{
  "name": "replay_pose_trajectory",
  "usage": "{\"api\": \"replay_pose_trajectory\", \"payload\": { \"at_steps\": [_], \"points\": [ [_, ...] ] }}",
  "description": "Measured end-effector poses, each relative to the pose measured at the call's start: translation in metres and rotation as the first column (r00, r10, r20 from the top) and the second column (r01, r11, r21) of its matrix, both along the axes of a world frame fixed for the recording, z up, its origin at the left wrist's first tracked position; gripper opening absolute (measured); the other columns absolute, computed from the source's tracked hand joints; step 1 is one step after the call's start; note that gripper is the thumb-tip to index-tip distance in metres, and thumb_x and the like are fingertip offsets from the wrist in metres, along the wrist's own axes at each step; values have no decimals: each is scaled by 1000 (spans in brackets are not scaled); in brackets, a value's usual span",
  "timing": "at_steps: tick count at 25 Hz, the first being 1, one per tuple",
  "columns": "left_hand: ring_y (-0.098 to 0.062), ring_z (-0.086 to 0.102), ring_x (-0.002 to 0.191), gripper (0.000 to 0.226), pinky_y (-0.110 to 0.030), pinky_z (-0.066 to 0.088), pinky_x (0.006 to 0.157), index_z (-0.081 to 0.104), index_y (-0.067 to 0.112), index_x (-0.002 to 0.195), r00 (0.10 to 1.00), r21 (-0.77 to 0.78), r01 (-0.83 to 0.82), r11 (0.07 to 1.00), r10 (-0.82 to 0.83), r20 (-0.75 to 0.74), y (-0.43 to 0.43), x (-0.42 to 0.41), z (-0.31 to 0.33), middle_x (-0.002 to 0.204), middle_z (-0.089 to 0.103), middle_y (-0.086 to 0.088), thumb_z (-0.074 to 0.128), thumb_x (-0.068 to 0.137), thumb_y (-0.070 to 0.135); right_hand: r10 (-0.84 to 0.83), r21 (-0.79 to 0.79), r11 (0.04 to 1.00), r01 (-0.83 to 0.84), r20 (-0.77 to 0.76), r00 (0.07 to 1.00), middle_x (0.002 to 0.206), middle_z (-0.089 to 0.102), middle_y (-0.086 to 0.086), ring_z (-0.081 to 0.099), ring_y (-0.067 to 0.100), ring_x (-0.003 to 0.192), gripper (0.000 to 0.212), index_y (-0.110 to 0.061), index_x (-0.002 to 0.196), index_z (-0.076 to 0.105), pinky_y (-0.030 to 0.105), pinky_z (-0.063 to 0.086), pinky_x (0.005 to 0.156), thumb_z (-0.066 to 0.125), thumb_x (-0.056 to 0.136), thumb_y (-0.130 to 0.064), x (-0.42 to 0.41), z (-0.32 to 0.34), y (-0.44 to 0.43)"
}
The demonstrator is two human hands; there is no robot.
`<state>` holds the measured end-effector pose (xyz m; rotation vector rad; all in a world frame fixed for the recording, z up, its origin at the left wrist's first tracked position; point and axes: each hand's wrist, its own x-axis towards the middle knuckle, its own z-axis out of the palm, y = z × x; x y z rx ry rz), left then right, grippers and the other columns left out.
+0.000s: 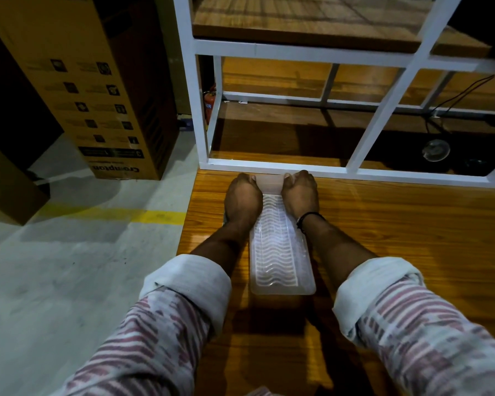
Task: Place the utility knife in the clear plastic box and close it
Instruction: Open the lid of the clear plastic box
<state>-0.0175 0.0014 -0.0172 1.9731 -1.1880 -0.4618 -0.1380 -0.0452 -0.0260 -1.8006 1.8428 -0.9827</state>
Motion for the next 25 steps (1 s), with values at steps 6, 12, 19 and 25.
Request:
{"api": "replay_pose_trajectory", "payload": {
  "at_steps": [6, 12, 19, 25],
  "points": [
    [-30, 67, 103, 38, -40, 53, 84, 67, 9, 114, 1000, -39, -12, 999, 13, 26, -2, 0, -3, 112, 72, -13, 39, 107, 33, -12, -28, 1000, 11, -28, 1000, 115, 60, 24, 53, 36, 109, 39, 4, 113, 57, 39, 41, 92, 47, 100, -32, 0, 0, -1],
    [-26, 69, 93, 38, -36, 53, 75, 70, 13, 109, 999, -73, -30, 997, 32, 38, -2, 1, -7, 104, 74, -8, 39, 105, 36, -37, -23, 999, 34, -116, 993, 119, 60, 21, 55, 34, 108, 42, 2, 118, 56, 37, 42, 88, 44, 100, -35, 2, 0, -2],
    [-29, 65, 105, 38, -34, 48, 74, 62, 12, 122, 998, -18, -59, 998, 60, 15, 9, -1, 7, 122, 64, -11, 48, 101, 40, -62, -32, 998, 61, -20, 998, 110, 65, 20, 63, 38, 99, 35, -6, 114, 53, 37, 50, 74, 56, 95, -35, 0, 12, 14],
    [-39, 54, 126, 55, -43, 47, 97, 49, 11, 135, 998, 144, 43, 989, -37, -49, 64, -6, 3, 143, 49, -19, 53, 97, 49, 4, 170, 985, 6, -56, 998, 114, 62, 20, 61, 41, 99, 59, -6, 115, 50, 45, 54, 79, 47, 91, -60, -29, 4, 66]
  ]
}}
